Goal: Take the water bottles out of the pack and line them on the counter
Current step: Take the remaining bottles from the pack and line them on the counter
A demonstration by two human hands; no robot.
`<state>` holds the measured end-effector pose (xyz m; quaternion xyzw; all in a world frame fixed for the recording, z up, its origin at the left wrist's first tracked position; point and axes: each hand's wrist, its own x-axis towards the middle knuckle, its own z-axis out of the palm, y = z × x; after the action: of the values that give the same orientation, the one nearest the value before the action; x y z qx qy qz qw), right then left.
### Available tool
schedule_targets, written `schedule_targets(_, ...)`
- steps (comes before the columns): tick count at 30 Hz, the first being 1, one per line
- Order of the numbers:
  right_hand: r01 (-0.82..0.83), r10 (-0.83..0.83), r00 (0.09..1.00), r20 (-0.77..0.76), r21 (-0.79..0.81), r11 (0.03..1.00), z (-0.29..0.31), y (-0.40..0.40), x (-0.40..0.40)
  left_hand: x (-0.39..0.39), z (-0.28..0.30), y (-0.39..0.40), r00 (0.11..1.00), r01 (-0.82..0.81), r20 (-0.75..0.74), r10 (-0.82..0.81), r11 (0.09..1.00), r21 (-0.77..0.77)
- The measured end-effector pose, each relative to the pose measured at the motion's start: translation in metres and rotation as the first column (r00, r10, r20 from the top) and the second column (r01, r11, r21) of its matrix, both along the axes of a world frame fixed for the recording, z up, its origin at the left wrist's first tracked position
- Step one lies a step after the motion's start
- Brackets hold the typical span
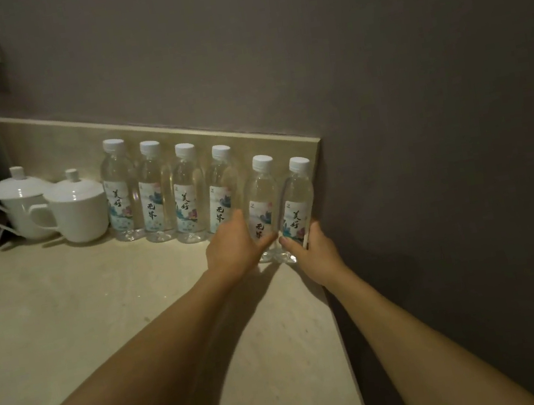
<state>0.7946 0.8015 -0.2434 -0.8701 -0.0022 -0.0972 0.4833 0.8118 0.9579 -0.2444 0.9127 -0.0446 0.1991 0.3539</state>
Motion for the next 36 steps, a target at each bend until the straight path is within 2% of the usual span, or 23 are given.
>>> schedule_targets(3, 0.006, -0.007, 1.000, -0.020, -0.036, 0.999, 0.001, 0.001, 0.003, -0.002, -0.008, 0.003, 0.999, -0.041, -0.032, 0.044, 0.994, 0.099)
schedule_targets(11, 0.061, -0.061, 0.998, 0.006, -0.092, 0.994, -0.005, 0.009, 0.013, 0.003, -0.007, 0.004, 0.992, -0.120, -0.022, 0.122, 0.988, 0.100)
schedule_targets(23, 0.164, -0.159, 0.986, 0.042, -0.332, 0.929, -0.008, 0.021, 0.039, 0.018, 0.003, 0.001, 0.977, -0.212, 0.055, 0.208, 0.893, 0.396)
schedule_targets(29, 0.175, -0.178, 0.984, 0.029, -0.394, 0.902, -0.014, 0.022, 0.044, 0.028, 0.005, 0.003, 0.983, -0.168, 0.000, 0.185, 0.893, 0.418)
schedule_targets(36, 0.144, -0.156, 0.988, 0.003, -0.398, 0.906, -0.014, 0.019, 0.050, 0.035, 0.011, 0.002, 0.979, -0.167, -0.007, 0.204, 0.818, 0.551)
